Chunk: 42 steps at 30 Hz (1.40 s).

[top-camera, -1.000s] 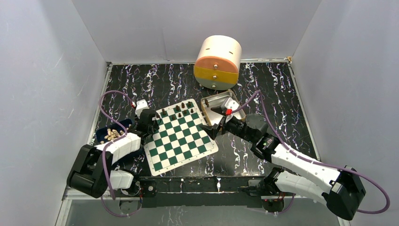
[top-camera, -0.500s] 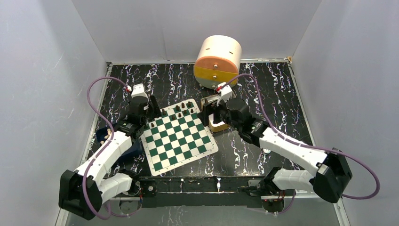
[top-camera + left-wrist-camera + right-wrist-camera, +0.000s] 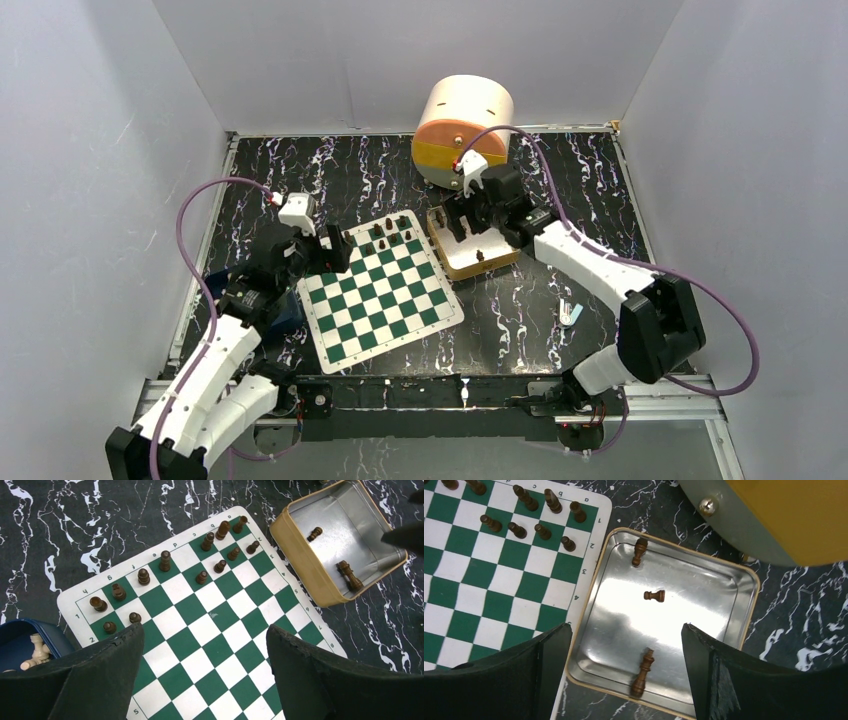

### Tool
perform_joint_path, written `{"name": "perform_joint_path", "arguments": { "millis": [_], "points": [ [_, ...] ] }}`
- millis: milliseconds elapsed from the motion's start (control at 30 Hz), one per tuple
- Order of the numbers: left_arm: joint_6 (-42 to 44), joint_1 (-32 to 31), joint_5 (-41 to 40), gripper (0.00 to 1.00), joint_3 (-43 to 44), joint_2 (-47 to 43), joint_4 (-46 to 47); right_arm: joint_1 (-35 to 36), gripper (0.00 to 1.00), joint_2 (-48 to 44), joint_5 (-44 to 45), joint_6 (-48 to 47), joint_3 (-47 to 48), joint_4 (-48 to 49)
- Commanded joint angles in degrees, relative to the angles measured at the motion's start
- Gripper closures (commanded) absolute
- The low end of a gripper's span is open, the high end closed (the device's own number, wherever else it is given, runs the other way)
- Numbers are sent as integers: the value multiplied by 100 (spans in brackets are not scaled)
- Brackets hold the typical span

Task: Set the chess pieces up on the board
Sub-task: Pick up the chess piece from the storage box.

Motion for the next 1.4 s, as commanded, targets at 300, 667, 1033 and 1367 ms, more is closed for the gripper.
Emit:
{"name": "perform_joint_path", "arguments": {
  "millis": [300,667,1033,1367],
  "points": [
    [334,19,-35,11,-46,-594,-198,-889,34,1083,-2235,-3646,998,-1215],
    [391,14,-675,11,-71,-1302,-247,-1068,55,2076,-2678,-5779,1553,-1869],
    [384,17,-675,11,-71,-1517,-253,-1227,54,2785,-2954,-6798,2236,-2436],
    [376,19,-619,11,-70,-1606,-256,-1271,55,3210,-3246,-7424,2719,-2910]
  ]
}}
